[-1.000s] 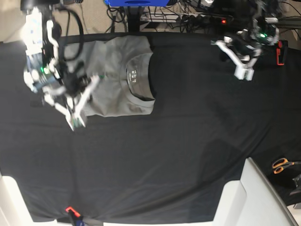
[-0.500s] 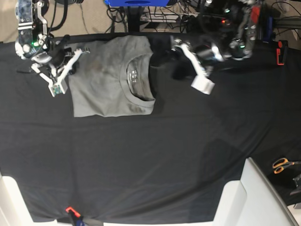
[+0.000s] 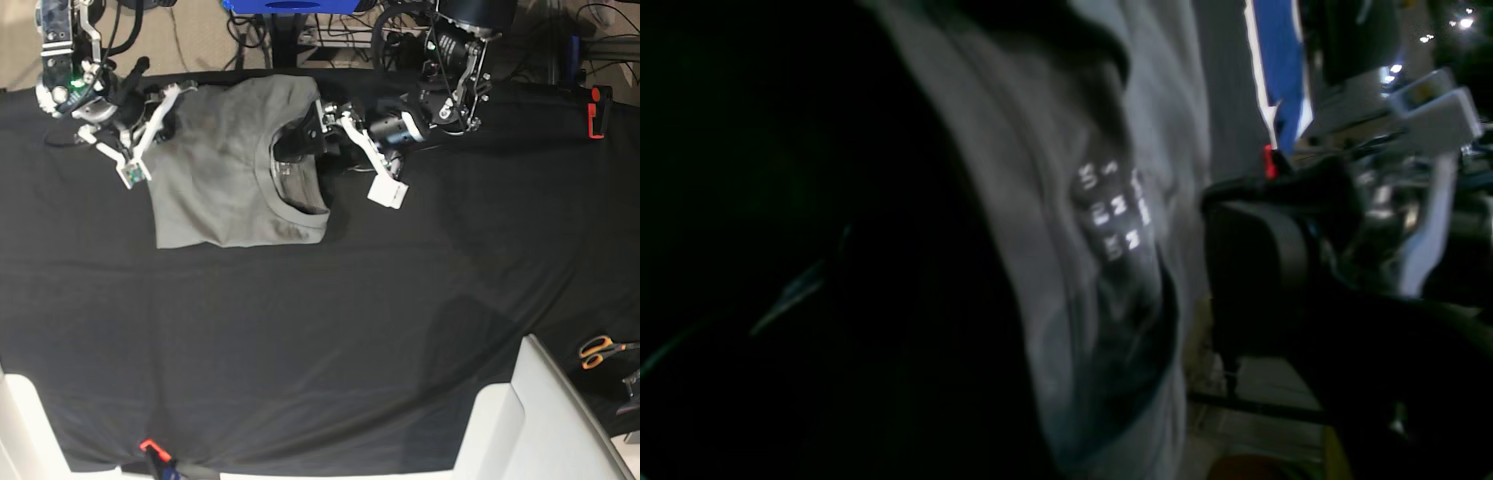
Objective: Fold the T-shirt properly
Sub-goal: 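Lower the left gripper onto the shirt's collar edge and grasp it, then drag the grasped collar edge across the stack with the left gripper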
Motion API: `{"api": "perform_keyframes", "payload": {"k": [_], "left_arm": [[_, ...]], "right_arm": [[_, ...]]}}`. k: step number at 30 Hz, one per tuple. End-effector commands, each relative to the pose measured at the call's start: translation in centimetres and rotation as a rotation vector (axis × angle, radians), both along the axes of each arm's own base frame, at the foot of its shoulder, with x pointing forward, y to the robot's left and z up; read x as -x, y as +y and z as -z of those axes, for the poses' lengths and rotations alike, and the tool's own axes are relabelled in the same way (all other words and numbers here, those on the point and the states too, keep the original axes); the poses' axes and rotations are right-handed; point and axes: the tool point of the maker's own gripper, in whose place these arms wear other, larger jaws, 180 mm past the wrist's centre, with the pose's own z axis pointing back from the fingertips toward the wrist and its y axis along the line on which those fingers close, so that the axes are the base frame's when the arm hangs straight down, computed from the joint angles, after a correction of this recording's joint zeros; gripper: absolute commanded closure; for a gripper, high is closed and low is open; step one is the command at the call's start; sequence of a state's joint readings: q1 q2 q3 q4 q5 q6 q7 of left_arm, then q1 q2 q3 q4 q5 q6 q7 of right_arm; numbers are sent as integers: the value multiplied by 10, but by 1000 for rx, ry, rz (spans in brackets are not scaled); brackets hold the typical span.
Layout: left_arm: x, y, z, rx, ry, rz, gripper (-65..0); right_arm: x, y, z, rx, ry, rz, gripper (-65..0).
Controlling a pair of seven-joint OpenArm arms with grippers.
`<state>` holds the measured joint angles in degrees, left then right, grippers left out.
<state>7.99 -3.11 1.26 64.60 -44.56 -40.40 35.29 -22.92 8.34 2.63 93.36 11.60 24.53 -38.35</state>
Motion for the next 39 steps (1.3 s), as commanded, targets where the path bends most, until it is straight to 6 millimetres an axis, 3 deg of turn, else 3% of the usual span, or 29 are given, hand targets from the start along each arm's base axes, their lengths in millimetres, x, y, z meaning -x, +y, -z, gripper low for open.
{"api": "perform_keyframes", "payload": {"k": [1, 4, 9, 14, 18, 23, 26, 29, 31, 39], "left_arm": [[0, -6, 3, -27, 1, 27, -650], [4, -13, 12, -77, 5, 72, -650], [7, -29, 28, -145, 21, 147, -650], [9, -41, 37, -161, 45, 209, -650], [16, -58, 37, -170, 33, 303, -650], [18, -57, 44, -178, 57, 313, -650], [18, -57, 48, -168, 66, 293, -471], [20, -54, 53, -157, 83, 265, -225], [22, -53, 56, -158, 95, 263, -20], [23, -52, 53, -184, 101, 314, 0]], "right_arm": [[-6, -1, -6, -6, -28, -2, 0], [-7, -2, -6, -5, -29, 2, 0], [-15, -37, -12, 27, -57, 106, 0], [-24, -58, -20, 41, -88, 182, 0], [-29, -60, -24, 42, -106, 189, 0], [-37, -59, -38, 47, -151, 181, 0], [-39, -64, -42, 50, -165, 205, 0], [-38, -75, -44, 56, -172, 253, 0], [-37, -84, -45, 65, -175, 275, 0], [-40, -106, -51, 89, -193, 335, 0]]}}
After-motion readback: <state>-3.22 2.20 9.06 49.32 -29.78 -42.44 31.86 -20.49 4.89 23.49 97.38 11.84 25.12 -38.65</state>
